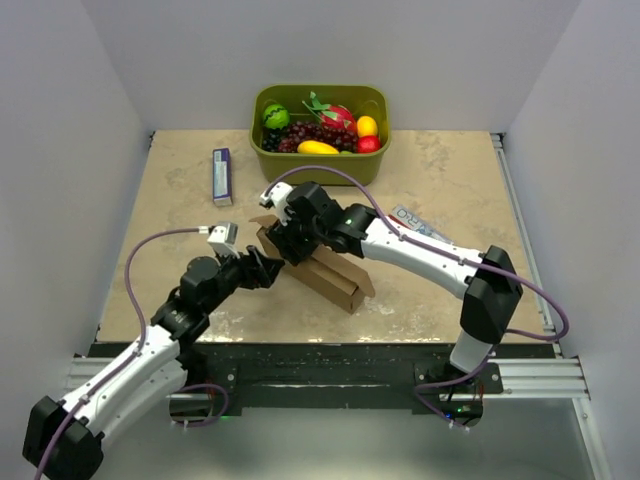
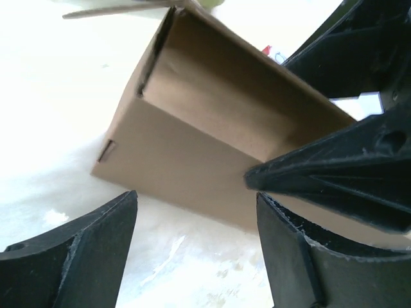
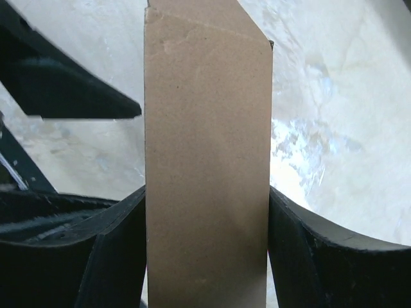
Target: Fold the paper box
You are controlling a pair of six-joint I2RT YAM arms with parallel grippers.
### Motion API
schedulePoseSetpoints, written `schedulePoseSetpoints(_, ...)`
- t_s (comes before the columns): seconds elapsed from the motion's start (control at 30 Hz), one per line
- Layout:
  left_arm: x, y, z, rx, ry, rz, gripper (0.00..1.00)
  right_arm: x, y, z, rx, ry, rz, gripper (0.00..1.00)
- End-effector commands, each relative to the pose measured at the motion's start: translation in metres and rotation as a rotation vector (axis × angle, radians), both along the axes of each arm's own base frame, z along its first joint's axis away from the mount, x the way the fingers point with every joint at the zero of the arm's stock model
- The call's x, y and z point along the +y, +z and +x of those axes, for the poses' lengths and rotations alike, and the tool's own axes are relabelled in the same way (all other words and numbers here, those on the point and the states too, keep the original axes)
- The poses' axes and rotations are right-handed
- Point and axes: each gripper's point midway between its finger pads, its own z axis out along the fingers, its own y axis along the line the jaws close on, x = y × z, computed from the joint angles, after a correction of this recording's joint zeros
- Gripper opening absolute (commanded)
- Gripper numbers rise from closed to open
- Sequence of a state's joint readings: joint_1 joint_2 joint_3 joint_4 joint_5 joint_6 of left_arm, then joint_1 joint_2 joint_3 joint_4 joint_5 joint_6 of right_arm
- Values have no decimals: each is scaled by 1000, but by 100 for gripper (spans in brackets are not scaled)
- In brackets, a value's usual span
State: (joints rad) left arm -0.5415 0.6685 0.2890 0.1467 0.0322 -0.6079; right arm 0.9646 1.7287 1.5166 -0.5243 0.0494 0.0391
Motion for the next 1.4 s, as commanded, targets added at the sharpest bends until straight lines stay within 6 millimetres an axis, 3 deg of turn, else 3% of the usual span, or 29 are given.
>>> schedulePoseSetpoints(0.0,20,26,-3,-5,24,88,81,8,23,18,-111,250,46,59)
schedulePoseSetpoints(0.03,25,31,-3,-22,28,113,83,13,24,8,-69,346,98,59)
schedulePoseSetpoints(0.07,30,42,-6,-32,39,129,84,5,27,17,-74,375,110,59)
schedulePoseSetpoints(0.13,39,54,-6,-61,45,176,85,1,22,12,-2,450,137,59)
schedulePoseSetpoints(0.17,42,69,-8,-82,50,190,86,-1,31,17,0,489,167,59)
schedulePoseSetpoints(0.23,43,86,-8,-143,20,245,87,-9,17,15,51,529,115,59)
schedulePoseSetpoints(0.27,41,89,-9,-159,-9,264,88,-9,22,18,43,538,115,59)
schedulePoseSetpoints(0.33,36,95,-7,-200,-64,316,89,-14,8,16,91,567,74,59)
schedulePoseSetpoints(0.43,23,99,-6,-243,-166,362,89,-17,8,15,114,608,85,61)
schedulePoseSetpoints(0.47,21,100,-5,-255,-180,368,89,-19,8,15,113,607,87,64)
schedulePoseSetpoints(0.53,19,105,-1,-297,-199,401,89,-20,15,17,89,596,99,82)
schedulePoseSetpoints(0.6,21,108,3,-320,-196,423,89,-20,23,21,58,569,120,90)
schedulePoseSetpoints(0.73,23,105,17,-344,-195,501,91,-26,60,44,-70,409,180,98)
schedulePoseSetpoints(0.77,25,102,21,-332,-184,519,91,-32,80,47,-122,365,202,99)
schedulePoseSetpoints(0.83,26,96,28,-317,-183,550,91,-43,94,60,-182,243,209,99)
schedulePoseSetpoints(0.87,29,95,32,-310,-163,560,91,-48,103,62,-210,206,216,99)
schedulePoseSetpoints(0.9,30,95,34,-311,-151,561,91,-55,126,61,-270,171,249,99)
schedulePoseSetpoints(0.97,32,95,39,-322,-135,561,92,-71,128,60,-287,85,249,99)
schedulePoseSetpoints(1.0,33,96,40,-324,-131,558,92,-80,146,54,-328,56,279,99)
schedulePoseSetpoints(1.07,33,97,43,-331,-126,553,92,-98,139,51,-313,-48,271,99)
schedulePoseSetpoints(1.1,32,94,44,-328,-130,553,91,-111,154,43,-343,-88,298,99)
schedulePoseSetpoints(1.13,33,94,46,-331,-128,550,91,-119,142,37,-309,-130,298,99)
schedulePoseSetpoints(1.37,35,82,55,-295,-139,545,83,-175,116,9,-262,-342,264,95)
